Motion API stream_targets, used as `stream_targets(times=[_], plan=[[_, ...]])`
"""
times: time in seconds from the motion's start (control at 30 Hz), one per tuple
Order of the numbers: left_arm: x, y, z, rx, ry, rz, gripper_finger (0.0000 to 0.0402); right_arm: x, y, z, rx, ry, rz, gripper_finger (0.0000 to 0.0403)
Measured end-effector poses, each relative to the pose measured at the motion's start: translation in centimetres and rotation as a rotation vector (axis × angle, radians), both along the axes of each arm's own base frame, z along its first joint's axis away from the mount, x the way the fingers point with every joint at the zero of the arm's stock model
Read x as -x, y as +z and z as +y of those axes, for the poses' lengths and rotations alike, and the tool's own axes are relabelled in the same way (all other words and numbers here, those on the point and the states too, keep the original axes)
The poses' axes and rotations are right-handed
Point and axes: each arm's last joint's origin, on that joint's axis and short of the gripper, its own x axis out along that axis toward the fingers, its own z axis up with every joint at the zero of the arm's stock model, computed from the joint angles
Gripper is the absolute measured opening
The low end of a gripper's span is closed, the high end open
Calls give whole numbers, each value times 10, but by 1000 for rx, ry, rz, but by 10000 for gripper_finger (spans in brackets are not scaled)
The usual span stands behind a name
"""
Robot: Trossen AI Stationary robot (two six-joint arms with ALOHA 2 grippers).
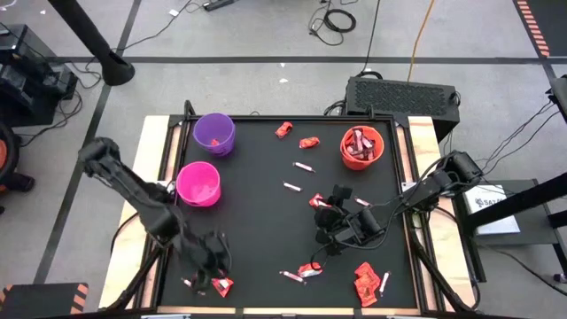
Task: Sort candy by brand, put in halloween buckets
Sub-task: Put the orange candy into the purple bucket
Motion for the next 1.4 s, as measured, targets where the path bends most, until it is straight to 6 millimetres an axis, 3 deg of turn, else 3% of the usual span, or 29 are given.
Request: stream_targets(times=[0.23,0.37,0.67,1.4], plan=[[-9,-36,-40,-45,-64,174,125,-3,1,1,-21,-3,-40,128],[-13,-47,-49,-57,-86,219,125,-4,2,2,-30,-2,-54,128],[-1,-60,-35,-211,-74,381,125,-4,2,2,-29,-1,-53,128],[10,-84,-25,-280,-61,399,125,-4,2,2,-28,-2,-49,128]])
